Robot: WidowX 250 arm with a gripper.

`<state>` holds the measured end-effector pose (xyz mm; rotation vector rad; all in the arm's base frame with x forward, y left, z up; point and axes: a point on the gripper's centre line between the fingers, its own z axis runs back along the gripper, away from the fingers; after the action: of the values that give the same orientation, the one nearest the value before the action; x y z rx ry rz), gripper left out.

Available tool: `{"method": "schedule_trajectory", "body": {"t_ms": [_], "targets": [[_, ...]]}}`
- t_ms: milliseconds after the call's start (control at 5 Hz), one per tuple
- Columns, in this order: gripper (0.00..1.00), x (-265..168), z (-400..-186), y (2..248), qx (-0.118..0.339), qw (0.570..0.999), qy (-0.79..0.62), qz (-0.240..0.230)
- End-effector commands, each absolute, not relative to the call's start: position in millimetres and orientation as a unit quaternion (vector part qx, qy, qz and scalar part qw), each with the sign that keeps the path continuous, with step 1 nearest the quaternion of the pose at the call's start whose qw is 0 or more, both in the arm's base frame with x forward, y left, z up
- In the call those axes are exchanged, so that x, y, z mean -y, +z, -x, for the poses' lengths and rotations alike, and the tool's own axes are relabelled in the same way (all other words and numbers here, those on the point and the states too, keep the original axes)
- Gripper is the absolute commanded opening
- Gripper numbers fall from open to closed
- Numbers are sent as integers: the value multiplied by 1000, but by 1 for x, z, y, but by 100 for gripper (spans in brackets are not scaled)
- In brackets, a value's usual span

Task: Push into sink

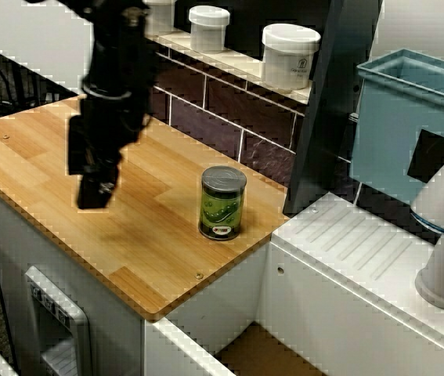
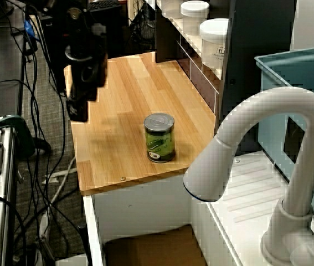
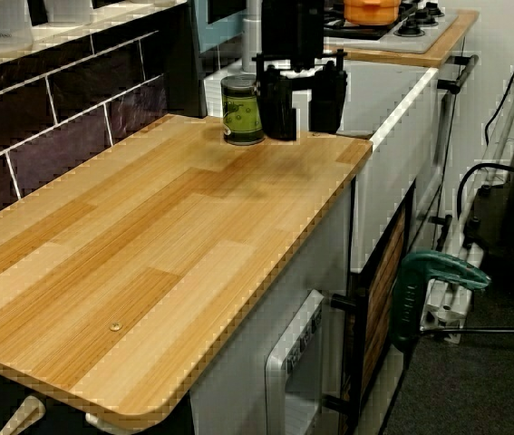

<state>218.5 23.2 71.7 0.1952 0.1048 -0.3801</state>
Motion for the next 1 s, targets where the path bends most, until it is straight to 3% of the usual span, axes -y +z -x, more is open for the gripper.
{"method": "schedule_trajectory", "body": {"t_ms": [0, 400, 800], "targets": [[100, -74, -233, 77, -18, 985, -116, -127], [100, -131, -266, 91, 20, 985, -69, -159], [100, -138, -301, 108, 39, 989, -85, -115]]}}
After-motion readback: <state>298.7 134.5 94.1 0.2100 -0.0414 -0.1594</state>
